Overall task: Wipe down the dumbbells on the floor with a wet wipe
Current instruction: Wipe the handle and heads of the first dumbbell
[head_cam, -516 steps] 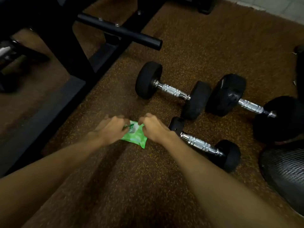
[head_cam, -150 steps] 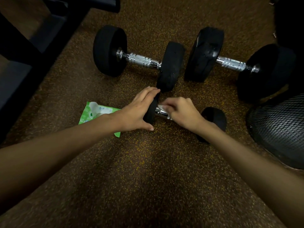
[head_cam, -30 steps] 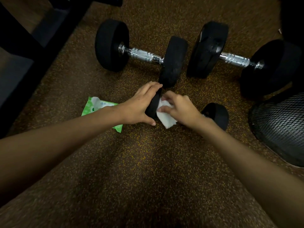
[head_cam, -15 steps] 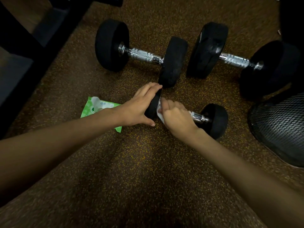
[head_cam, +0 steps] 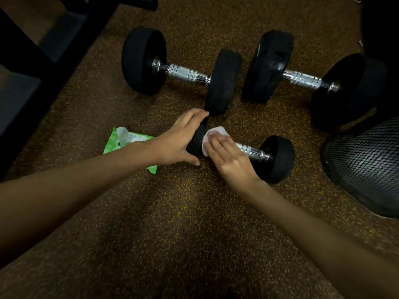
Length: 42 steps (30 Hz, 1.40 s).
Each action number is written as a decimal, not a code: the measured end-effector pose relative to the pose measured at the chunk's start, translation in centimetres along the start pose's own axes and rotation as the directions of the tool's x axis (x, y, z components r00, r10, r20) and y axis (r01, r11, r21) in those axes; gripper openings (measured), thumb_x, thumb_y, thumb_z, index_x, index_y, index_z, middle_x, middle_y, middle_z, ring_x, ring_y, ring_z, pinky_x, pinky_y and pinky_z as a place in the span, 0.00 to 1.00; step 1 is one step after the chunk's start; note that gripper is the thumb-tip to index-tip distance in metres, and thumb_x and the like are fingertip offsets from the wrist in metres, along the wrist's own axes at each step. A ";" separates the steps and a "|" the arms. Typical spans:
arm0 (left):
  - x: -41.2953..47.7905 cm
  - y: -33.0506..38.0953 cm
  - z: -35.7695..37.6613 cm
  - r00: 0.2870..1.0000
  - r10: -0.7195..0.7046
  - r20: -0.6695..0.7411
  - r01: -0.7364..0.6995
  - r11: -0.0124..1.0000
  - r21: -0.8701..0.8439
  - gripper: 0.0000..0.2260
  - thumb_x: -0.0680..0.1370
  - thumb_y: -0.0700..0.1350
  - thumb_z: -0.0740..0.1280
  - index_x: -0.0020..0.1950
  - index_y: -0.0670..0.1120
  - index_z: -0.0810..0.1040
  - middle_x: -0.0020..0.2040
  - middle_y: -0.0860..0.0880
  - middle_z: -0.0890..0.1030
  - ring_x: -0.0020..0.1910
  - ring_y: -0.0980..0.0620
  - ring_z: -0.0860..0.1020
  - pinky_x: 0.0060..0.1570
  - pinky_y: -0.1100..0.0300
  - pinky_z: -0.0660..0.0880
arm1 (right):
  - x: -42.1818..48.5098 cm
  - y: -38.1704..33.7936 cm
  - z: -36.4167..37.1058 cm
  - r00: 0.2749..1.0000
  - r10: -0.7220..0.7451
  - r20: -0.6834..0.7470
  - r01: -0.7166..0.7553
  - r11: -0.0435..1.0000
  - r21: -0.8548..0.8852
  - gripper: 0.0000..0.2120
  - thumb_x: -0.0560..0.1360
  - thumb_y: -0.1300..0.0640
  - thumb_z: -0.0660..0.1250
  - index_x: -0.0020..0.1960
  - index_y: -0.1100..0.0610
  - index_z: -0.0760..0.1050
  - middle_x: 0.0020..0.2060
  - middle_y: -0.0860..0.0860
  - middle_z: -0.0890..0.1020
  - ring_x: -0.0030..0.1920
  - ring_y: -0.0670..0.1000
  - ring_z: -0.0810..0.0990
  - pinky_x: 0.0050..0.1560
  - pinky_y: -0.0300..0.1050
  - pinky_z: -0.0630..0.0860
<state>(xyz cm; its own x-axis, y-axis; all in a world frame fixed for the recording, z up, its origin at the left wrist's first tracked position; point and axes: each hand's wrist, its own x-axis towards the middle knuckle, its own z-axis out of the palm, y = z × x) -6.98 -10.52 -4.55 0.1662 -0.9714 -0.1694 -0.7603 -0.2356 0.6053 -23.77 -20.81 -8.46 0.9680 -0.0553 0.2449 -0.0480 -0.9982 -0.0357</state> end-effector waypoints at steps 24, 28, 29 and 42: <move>0.4 -0.2 -0.2 1.000 -0.021 0.022 0.021 1.000 -0.001 0.53 0.62 0.50 0.80 0.77 0.46 0.49 0.74 0.48 0.53 0.74 0.48 0.52 0.73 0.55 0.54 | 5.4 2.3 -1.7 0.802 0.428 0.417 -0.574 0.744 0.342 0.15 0.82 0.51 0.54 0.49 0.58 0.76 0.42 0.58 0.80 0.43 0.59 0.78 0.41 0.47 0.70; 0.2 -0.3 0.0 1.000 0.002 -0.010 -0.002 1.000 0.003 0.53 0.62 0.48 0.80 0.77 0.44 0.51 0.74 0.46 0.54 0.74 0.48 0.53 0.72 0.60 0.52 | 3.1 -1.5 0.0 0.887 0.413 0.207 -0.410 0.910 -0.058 0.22 0.78 0.54 0.49 0.58 0.66 0.75 0.45 0.61 0.81 0.44 0.61 0.81 0.48 0.53 0.76; 0.1 -0.3 0.1 1.000 0.006 -0.017 -0.006 1.000 0.002 0.52 0.62 0.48 0.80 0.77 0.44 0.51 0.74 0.46 0.55 0.74 0.48 0.52 0.71 0.61 0.51 | 2.5 -1.8 0.3 0.895 0.400 0.197 -0.386 0.916 -0.106 0.22 0.77 0.54 0.51 0.60 0.67 0.74 0.46 0.61 0.81 0.45 0.61 0.80 0.50 0.53 0.76; 0.2 -0.3 0.0 1.000 -0.015 0.009 0.015 1.000 -0.020 0.52 0.63 0.49 0.80 0.77 0.46 0.49 0.75 0.48 0.52 0.74 0.49 0.51 0.70 0.60 0.52 | 8.2 3.9 -1.0 0.559 0.394 0.730 -0.789 0.522 0.323 0.14 0.79 0.57 0.55 0.35 0.57 0.68 0.35 0.53 0.72 0.38 0.53 0.72 0.35 0.43 0.66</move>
<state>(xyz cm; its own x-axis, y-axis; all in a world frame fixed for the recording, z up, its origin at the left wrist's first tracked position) -6.70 -10.62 -4.73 0.1724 -0.9675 -0.1852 -0.7452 -0.2510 0.6178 -16.22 -25.23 -5.63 0.7019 -0.4076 -0.5842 -0.7097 -0.4704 -0.5244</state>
